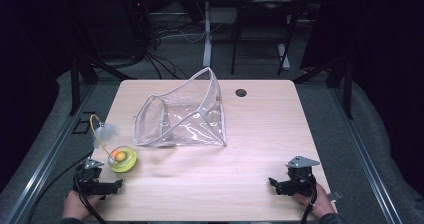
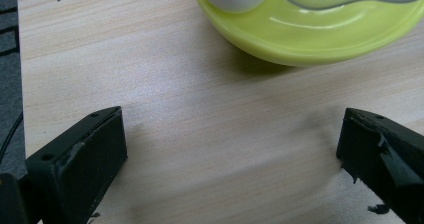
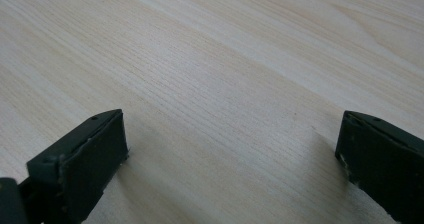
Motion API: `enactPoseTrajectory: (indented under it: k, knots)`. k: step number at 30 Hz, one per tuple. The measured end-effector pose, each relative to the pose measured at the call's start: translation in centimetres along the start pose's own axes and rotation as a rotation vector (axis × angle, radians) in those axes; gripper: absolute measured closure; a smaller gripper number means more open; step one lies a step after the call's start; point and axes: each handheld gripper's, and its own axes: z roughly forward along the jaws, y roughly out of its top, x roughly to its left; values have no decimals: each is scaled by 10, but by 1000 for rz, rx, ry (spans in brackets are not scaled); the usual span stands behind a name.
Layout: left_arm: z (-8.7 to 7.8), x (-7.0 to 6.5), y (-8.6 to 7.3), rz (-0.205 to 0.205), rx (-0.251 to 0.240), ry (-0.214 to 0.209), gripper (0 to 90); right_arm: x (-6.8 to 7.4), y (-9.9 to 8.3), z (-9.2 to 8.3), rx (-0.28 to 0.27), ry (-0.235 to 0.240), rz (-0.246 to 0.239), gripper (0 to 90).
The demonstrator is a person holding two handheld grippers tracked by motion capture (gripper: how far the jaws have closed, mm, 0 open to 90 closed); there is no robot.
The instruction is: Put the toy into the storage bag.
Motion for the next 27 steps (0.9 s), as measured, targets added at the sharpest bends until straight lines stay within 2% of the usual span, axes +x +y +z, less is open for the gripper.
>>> enactPoseTrajectory:
  k: [9,12,14,19,22,23,27]
  knots:
    - [0,0,2,3,19,1,0,0,0,0,1,2,0,0]
    - [0,2,6,13,62,-9,0,0,0,0,-1,6,2,0]
    - [0,3,7,20,64,-6,0,0,0,0,1,7,0,0]
    - [-1,7,9,-5,98,2,0,0,1,0,4,8,2,0]
    - [-4,7,10,-13,92,7,0,-1,1,0,4,9,-2,0]
    - [-7,7,11,-28,82,-4,0,-1,1,0,4,9,-2,0]
    - [-16,4,15,-36,82,-13,0,-1,1,0,5,9,-3,0]
